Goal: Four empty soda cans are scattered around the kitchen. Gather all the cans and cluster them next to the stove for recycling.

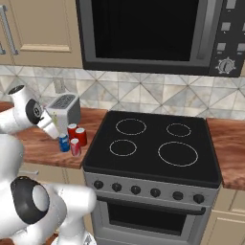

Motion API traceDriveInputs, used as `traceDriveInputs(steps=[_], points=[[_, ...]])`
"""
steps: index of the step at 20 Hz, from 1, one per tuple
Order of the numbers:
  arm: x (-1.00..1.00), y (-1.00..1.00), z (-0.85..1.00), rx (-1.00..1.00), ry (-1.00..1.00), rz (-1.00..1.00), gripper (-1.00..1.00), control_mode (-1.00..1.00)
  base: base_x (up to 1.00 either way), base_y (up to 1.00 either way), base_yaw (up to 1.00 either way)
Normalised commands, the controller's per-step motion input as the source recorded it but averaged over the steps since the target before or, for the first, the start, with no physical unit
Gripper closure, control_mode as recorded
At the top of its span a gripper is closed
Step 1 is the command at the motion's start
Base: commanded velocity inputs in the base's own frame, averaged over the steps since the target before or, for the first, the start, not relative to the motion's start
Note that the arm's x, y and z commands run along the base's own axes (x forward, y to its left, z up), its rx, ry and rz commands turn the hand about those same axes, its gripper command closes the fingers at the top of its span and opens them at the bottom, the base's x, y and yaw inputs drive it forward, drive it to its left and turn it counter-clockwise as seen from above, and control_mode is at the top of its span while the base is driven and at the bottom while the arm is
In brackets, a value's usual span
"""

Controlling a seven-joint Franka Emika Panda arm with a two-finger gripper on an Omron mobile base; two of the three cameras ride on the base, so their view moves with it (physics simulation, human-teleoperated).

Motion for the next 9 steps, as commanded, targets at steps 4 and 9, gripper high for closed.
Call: traceDriveInputs(steps=[4,9], points=[[-1.00,-0.88,0.14,0.09,-0.06,-0.06,-1.00,-1.00,0.00,0.00,0.00],[-1.00,-0.96,0.21,0.15,0.00,-0.09,-1.00,-1.00,0.00,0.00,0.00]])
